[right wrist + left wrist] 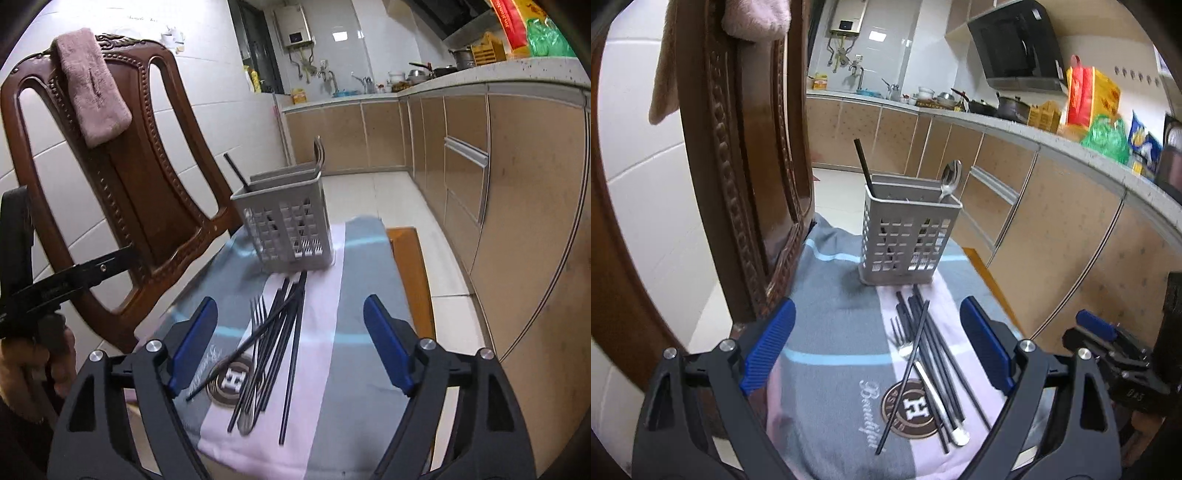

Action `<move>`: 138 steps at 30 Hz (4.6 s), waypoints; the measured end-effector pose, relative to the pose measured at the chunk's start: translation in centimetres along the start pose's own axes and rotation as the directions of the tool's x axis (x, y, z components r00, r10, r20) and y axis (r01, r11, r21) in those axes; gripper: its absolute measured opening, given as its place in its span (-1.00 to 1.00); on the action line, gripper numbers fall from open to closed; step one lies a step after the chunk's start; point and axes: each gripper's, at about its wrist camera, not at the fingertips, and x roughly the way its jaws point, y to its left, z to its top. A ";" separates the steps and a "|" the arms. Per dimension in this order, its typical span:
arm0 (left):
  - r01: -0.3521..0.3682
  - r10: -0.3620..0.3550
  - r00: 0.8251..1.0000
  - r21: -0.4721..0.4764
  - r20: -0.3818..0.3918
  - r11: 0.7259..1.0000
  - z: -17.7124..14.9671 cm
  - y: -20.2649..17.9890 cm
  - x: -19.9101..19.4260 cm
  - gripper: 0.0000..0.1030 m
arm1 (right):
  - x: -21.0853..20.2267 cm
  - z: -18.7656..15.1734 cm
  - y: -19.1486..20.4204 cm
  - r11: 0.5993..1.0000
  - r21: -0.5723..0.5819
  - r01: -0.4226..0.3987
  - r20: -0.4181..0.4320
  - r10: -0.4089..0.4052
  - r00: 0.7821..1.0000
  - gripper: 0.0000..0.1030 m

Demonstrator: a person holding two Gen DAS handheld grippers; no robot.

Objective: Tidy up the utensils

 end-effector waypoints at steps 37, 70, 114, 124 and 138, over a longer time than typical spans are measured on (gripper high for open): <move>0.028 -0.028 0.999 0.013 -0.041 1.000 -0.8 -1.2 1.8 0.65 | 5.7 0.6 -0.5 0.997 0.064 -0.049 -0.136 0.057 0.989 0.19; 0.067 -0.066 0.982 -0.002 -0.177 0.998 -1.1 0.1 8.3 0.54 | 16.8 4.2 -2.9 0.951 0.301 -0.076 -0.157 0.129 0.979 -0.81; -0.055 0.033 0.994 0.219 0.103 0.974 1.5 -2.5 4.3 -0.96 | 4.0 8.1 -4.7 0.946 0.222 -0.237 0.056 0.231 0.971 -0.86; -0.238 0.130 0.824 0.130 0.551 0.962 3.1 -3.1 -9.9 -0.96 | -4.2 9.4 -3.8 0.984 0.104 -0.143 0.285 0.108 0.953 -0.86; -0.234 0.129 0.844 0.141 0.521 0.962 2.3 -2.7 -10.3 -0.96 | -4.0 8.6 -3.3 0.991 0.071 -0.113 0.281 0.089 0.956 -0.86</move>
